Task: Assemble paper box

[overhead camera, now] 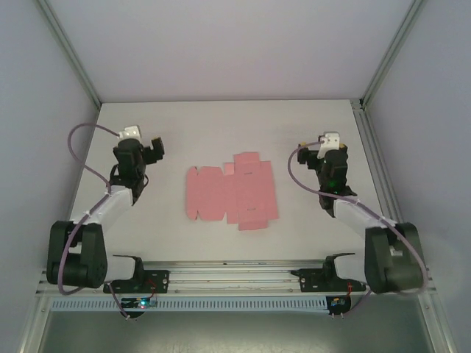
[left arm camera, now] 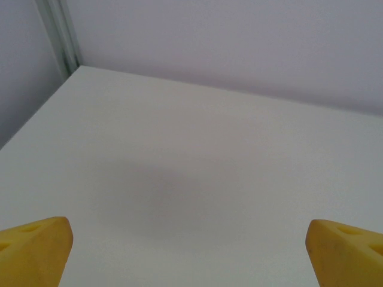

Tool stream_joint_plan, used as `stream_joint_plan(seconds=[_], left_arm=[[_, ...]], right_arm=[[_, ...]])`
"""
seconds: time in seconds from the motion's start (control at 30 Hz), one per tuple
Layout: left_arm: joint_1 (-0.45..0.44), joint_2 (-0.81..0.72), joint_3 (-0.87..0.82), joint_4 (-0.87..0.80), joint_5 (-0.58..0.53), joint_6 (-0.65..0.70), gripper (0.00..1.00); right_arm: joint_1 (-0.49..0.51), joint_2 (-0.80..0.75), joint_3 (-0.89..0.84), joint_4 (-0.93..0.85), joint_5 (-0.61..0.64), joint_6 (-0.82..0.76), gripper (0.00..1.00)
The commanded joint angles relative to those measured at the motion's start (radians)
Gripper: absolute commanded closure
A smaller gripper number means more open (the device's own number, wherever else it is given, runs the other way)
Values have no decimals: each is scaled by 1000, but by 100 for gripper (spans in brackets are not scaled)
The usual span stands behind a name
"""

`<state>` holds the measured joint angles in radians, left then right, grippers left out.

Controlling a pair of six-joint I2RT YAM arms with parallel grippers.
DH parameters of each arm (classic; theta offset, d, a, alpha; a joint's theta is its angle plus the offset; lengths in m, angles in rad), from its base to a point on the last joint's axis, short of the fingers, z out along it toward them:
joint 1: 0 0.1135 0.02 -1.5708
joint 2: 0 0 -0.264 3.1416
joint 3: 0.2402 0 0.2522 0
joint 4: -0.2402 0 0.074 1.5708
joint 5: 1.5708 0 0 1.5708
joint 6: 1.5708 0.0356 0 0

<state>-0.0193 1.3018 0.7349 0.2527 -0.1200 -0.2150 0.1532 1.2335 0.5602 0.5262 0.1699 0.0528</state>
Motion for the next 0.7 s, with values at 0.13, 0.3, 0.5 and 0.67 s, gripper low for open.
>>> stream_joint_plan(seconds=[0.13, 0.3, 0.5, 0.67], left_arm=[[-6, 30, -10, -312, 424, -267, 0], [-18, 89, 6, -393, 549, -296, 0], [-46, 211, 13, -353, 736, -313, 0], [-65, 304, 38, -323, 824, -308, 4]], right_arm=[[111, -69, 126, -454, -170, 323, 13], [227, 52, 186, -511, -349, 351, 28], [245, 340, 306, -592, -407, 415, 34], [246, 493, 337, -551, -492, 455, 41]])
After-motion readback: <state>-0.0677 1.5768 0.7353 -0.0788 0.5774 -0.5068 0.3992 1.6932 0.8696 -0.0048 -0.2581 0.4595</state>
